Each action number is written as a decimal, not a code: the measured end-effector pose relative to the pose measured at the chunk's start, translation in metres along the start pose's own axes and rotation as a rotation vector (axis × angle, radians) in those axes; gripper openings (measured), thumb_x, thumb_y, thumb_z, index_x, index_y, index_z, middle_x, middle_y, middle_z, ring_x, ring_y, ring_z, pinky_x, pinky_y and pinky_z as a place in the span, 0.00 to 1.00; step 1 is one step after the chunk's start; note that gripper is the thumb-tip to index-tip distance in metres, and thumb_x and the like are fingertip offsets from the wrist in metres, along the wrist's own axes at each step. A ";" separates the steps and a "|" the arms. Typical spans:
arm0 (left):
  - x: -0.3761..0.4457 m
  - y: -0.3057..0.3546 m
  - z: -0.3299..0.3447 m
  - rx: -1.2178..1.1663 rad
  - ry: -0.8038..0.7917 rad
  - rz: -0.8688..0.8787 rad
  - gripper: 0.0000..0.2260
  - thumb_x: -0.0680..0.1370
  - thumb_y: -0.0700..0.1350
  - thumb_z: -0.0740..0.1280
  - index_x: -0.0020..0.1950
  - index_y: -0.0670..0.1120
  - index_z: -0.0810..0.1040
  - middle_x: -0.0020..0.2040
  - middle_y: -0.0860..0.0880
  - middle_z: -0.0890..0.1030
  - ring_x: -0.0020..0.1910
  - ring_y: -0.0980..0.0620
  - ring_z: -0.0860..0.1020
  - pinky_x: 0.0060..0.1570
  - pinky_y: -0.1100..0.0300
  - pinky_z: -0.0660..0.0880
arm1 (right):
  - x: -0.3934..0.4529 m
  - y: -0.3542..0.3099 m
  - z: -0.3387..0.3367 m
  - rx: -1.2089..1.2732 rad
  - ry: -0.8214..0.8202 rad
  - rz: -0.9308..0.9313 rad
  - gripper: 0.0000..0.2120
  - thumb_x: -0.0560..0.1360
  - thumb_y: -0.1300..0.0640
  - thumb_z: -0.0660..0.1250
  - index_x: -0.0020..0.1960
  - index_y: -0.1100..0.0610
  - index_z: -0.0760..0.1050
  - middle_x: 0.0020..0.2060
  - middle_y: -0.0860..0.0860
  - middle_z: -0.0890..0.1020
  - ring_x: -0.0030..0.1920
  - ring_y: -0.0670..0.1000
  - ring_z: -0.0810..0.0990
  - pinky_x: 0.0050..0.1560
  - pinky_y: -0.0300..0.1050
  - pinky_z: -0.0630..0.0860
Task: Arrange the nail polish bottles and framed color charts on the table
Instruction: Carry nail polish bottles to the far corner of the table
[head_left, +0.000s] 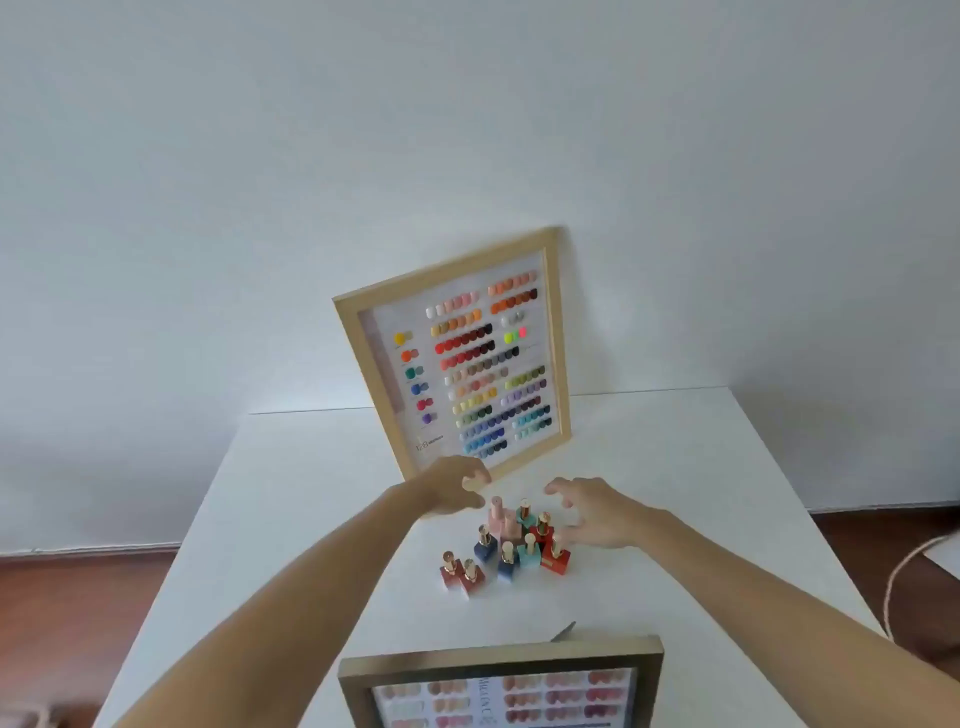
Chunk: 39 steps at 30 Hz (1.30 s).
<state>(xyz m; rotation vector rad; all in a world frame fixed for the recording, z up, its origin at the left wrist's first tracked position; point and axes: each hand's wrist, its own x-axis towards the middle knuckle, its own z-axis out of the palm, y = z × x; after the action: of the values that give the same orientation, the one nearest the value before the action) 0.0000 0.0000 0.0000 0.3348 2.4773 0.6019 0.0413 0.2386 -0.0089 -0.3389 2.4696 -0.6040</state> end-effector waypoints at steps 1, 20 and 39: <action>0.005 -0.001 0.004 0.006 -0.023 0.007 0.17 0.76 0.46 0.68 0.65 0.50 0.75 0.69 0.49 0.73 0.68 0.48 0.71 0.69 0.53 0.64 | 0.002 0.000 0.006 -0.001 -0.012 0.010 0.32 0.72 0.51 0.70 0.72 0.52 0.60 0.64 0.57 0.73 0.53 0.52 0.74 0.55 0.44 0.70; 0.039 0.011 0.056 0.264 0.012 0.156 0.15 0.78 0.48 0.66 0.63 0.46 0.77 0.59 0.44 0.75 0.55 0.46 0.77 0.57 0.55 0.76 | 0.027 0.002 0.056 0.070 0.283 0.091 0.12 0.75 0.57 0.64 0.59 0.53 0.74 0.48 0.55 0.79 0.48 0.55 0.77 0.50 0.47 0.75; 0.040 0.010 0.039 0.239 0.077 0.258 0.09 0.79 0.41 0.62 0.58 0.47 0.73 0.58 0.47 0.77 0.51 0.48 0.77 0.48 0.58 0.76 | 0.014 0.003 0.050 -0.012 0.308 0.137 0.07 0.76 0.62 0.64 0.51 0.61 0.79 0.42 0.54 0.75 0.41 0.52 0.74 0.42 0.39 0.68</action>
<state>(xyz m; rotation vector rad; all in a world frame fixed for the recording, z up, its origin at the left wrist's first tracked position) -0.0090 0.0371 -0.0428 0.7461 2.6055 0.4249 0.0590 0.2190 -0.0531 -0.0836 2.7627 -0.6217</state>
